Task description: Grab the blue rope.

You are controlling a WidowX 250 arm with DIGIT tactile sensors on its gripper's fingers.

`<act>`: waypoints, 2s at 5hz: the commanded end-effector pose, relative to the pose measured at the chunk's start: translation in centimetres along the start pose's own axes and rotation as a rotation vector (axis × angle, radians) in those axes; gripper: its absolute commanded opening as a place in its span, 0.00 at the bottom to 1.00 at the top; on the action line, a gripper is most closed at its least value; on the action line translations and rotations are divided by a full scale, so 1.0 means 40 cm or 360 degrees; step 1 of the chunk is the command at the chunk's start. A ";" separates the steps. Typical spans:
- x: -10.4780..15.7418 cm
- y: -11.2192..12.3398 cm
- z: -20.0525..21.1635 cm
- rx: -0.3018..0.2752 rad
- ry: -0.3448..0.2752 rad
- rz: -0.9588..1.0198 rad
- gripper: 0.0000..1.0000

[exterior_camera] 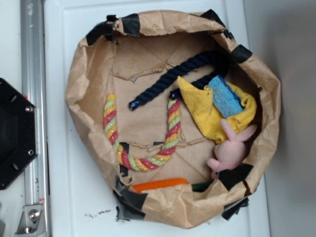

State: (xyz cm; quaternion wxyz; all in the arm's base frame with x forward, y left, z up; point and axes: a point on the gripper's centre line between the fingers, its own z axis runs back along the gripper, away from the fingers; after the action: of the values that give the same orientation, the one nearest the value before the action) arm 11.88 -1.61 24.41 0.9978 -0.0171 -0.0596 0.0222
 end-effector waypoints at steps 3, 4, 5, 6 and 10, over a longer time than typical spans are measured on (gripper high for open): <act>0.221 0.177 -0.192 0.0034 -0.0343 0.0292 1.00; 0.293 0.192 -0.300 0.0066 -0.0338 0.0308 1.00; 0.313 0.165 -0.392 0.0126 -0.0217 0.0192 1.00; 0.317 0.106 -0.443 0.0191 -0.0108 0.0067 1.00; 0.325 0.206 -0.537 0.0143 0.0094 0.0028 1.00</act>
State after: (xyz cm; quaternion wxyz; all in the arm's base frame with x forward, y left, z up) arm 26.35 5.40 3.01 0.9994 0.0204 -0.0057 0.0256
